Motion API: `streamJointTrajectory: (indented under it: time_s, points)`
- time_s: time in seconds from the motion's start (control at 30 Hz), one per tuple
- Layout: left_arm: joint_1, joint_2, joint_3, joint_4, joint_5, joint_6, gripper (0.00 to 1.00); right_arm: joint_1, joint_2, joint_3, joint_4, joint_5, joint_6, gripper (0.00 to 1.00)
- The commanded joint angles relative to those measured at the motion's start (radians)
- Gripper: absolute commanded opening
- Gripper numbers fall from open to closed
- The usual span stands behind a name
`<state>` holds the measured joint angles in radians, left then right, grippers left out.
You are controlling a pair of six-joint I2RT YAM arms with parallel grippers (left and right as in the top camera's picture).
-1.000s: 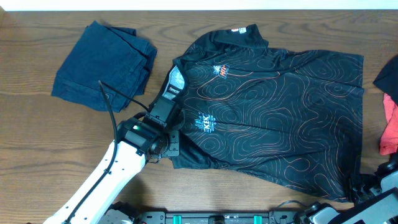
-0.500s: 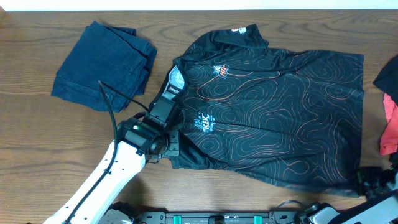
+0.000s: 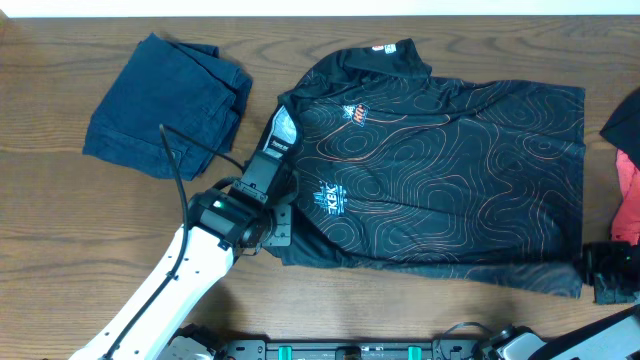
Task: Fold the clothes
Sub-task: 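Fold the bottom hem upward toward the collar with both grippers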
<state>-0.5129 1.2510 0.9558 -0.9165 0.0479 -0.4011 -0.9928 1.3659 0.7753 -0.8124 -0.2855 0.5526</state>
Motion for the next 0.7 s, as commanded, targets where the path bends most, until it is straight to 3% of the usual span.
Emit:
streamJointTrajectory:
  time_s: [0.0,0.2,0.47,0.67]
  points:
    - [0.004,-0.011,0.063,0.018,-0.016,0.068,0.06,0.037,-0.005,0.01,0.07,-0.173,-0.034,0.01]
    - [0.027,-0.011,0.1,0.045,-0.094,0.076,0.06,0.078,-0.005,0.01,0.216,-0.312,-0.031,0.01]
    - [0.072,-0.011,0.101,0.137,-0.094,0.098,0.06,0.127,-0.005,0.01,0.385,-0.36,0.059,0.01]
    - [0.071,-0.011,0.101,0.271,-0.093,0.187,0.06,0.165,-0.005,0.01,0.51,-0.362,0.141,0.01]
